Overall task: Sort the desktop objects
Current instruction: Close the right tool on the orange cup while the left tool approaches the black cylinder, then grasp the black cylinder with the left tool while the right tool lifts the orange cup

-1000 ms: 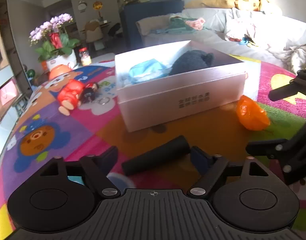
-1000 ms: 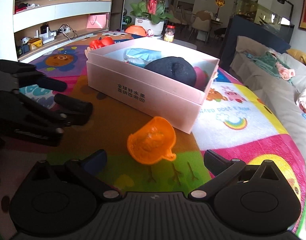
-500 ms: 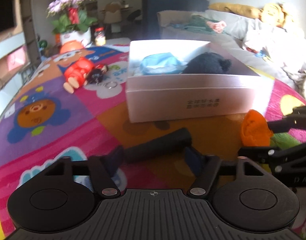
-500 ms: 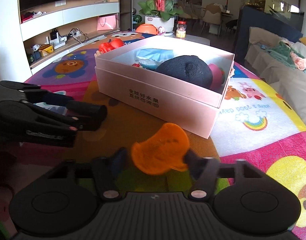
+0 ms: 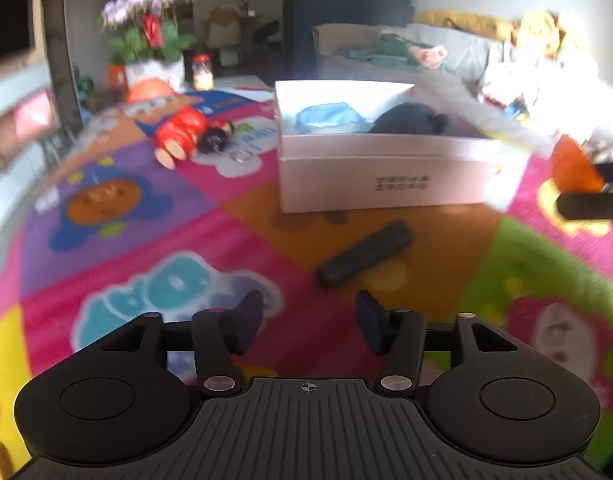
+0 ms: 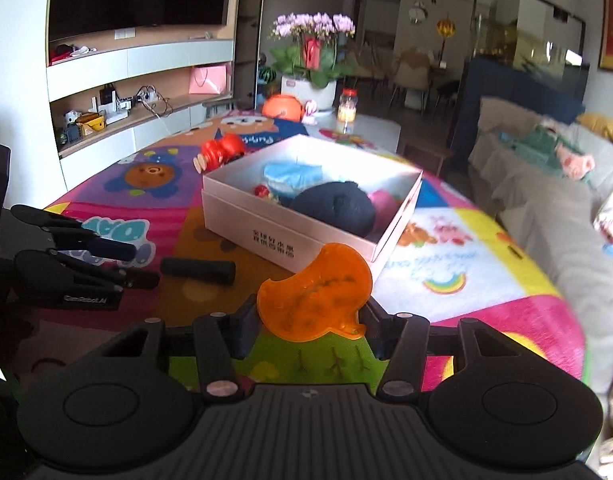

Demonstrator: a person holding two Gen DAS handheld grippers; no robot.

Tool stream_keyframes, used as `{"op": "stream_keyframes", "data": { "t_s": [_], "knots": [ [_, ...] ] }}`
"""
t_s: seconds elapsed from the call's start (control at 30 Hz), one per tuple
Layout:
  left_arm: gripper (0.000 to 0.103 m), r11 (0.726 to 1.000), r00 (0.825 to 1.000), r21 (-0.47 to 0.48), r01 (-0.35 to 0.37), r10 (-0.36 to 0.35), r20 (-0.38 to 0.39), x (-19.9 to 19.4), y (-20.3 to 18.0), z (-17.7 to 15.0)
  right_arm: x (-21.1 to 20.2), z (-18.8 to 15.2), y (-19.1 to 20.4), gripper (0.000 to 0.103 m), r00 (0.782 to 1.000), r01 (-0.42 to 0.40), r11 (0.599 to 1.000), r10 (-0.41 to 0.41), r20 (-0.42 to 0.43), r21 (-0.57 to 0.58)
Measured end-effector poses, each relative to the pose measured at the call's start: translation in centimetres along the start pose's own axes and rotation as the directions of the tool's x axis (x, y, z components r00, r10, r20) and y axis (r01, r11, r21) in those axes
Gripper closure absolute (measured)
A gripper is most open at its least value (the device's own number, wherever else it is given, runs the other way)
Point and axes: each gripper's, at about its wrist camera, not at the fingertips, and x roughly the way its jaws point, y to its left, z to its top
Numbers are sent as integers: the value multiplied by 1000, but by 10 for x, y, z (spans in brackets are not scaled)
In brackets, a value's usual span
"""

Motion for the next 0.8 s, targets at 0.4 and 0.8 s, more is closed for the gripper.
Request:
{"op": "stream_keyframes", "data": {
  "t_s": [0.4,0.8],
  "knots": [
    [8,998,1000,-60,-3,2,-28,53,-42,31,26,-39,-2,51,997,50,997,-46,-66,62],
    [23,994,1000,111,-18,17,10,50,-41,24,40,-52,-3,36,998,6,995,0,-62,95]
  ]
}}
